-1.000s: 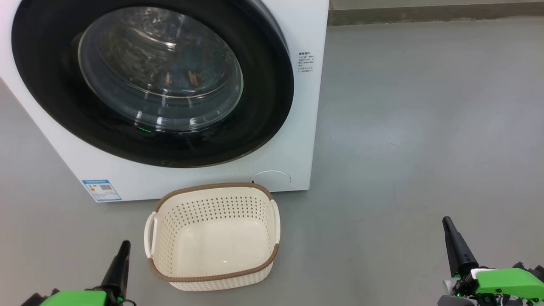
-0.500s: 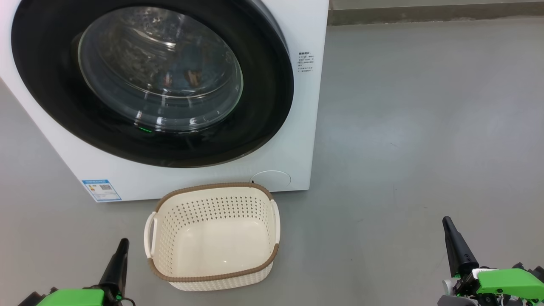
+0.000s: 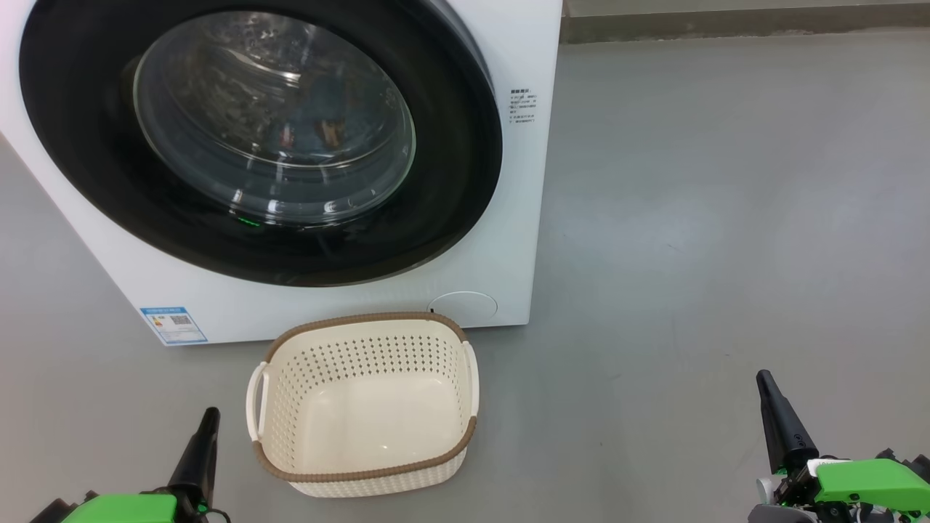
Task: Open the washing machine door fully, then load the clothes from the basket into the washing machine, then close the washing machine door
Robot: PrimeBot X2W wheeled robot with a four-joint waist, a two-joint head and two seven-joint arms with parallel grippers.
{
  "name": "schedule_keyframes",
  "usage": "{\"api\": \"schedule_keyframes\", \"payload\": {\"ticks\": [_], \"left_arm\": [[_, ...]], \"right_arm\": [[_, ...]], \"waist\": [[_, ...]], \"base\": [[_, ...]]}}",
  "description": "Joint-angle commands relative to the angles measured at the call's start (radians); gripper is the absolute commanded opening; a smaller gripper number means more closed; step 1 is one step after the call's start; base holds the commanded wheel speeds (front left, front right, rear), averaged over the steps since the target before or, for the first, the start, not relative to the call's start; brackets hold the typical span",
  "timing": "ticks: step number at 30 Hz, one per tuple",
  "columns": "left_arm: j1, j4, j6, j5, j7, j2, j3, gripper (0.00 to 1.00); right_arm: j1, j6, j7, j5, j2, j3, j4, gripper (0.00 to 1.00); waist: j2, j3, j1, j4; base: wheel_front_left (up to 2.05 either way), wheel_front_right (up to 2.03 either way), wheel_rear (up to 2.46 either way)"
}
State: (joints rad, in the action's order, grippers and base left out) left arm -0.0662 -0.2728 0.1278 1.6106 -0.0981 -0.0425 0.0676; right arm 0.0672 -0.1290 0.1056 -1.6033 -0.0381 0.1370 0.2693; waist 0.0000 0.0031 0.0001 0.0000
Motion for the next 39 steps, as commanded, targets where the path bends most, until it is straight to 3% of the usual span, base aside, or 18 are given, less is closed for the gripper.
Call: {"api": "schedule_keyframes", "payload": {"ticks": [1,39], "left_arm": [[-0.041,0.028,0.003,0.008,-0.005,-0.017,0.034,0.00],[-0.041,0.028,0.003,0.004,-0.010,-0.013,0.039,0.00]], "right_arm": [[0.041,-0.002,0.008,-0.005,-0.012,-0.023,-0.025,0.00],[0.041,-0.002,0.008,-0.005,-0.012,-0.023,-0.025,0.00]], "waist": [[0.0000,0.000,-0.0001,0.000],[0.0000,0.000,-0.0001,0.000]], "base": [[0.00,0.00,0.00],[0.00,0.00,0.00]]}}
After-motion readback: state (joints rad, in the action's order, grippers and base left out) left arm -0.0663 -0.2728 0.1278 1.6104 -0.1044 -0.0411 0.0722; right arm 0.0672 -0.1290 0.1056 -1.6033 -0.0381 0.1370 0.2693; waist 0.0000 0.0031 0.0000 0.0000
